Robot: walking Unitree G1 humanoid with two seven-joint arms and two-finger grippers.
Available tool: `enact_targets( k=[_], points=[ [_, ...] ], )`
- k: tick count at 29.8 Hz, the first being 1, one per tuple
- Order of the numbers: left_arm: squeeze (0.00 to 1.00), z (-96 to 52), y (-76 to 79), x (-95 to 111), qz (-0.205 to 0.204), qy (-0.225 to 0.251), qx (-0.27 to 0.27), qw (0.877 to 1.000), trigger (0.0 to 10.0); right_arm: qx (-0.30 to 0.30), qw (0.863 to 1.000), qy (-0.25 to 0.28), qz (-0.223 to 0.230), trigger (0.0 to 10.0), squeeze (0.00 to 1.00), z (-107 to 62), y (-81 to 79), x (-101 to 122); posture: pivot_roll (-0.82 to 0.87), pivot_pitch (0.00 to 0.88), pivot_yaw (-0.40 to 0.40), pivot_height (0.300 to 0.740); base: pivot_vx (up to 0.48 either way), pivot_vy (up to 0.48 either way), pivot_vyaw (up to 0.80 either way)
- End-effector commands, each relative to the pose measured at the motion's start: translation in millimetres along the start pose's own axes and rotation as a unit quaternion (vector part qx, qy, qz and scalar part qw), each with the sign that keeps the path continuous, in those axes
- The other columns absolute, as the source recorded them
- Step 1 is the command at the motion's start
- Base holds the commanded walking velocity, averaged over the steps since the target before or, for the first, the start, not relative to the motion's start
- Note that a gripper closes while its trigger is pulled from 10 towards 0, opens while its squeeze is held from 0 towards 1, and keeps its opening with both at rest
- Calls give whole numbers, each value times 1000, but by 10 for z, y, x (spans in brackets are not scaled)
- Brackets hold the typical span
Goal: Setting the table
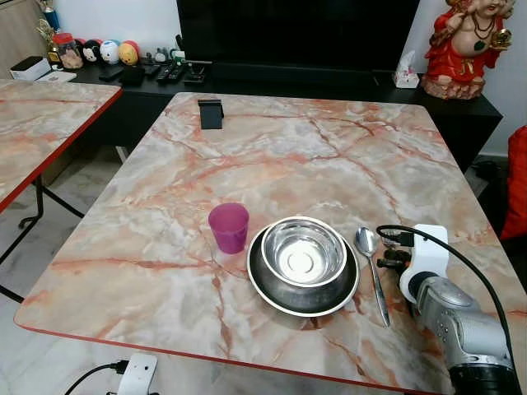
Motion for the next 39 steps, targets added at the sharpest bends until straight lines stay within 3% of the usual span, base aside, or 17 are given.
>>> enact_targets(
  k=[1, 27, 32, 39],
  points=[
    [0, -4, -26, -19, 2, -5, 1, 1000, 10000, -2, 1000, -2, 0, 10000, 212, 7, -4, -20, -32, 0, -3, 731, 0, 0, 0],
    [0, -4, -24, -20, 2, -5, 1, 1000, 10000, -6, 1000, -4, -4, 10000, 251, 6, 8, -37, -32, 0, -3, 731, 0, 0, 0],
    [0, -5, -24, -20, 3, -5, 0, 1000, 10000, -6, 1000, -4, -4, 10000, 290, 9, 9, -38, -32, 0, -3, 731, 0, 0, 0],
    [0, -5, -26, -22, 6, -5, 0, 1000, 10000, -6, 1000, -2, -4, 10000, 490, 14, 11, -24, -36, 0, 2, 731, 0, 0, 0]
  ],
)
Point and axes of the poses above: a point about 5 cm out from each wrist's last joint towards the gripper, its own z axis pointing out of the wrist towards the gripper, its own x axis along the axis of the wrist's last joint, y = z × x, the point moved 5 cm from there along z, pointing out of the wrist towards the gripper, and after that the axes turned 3 degrees about -z, right-handed, at the moved point
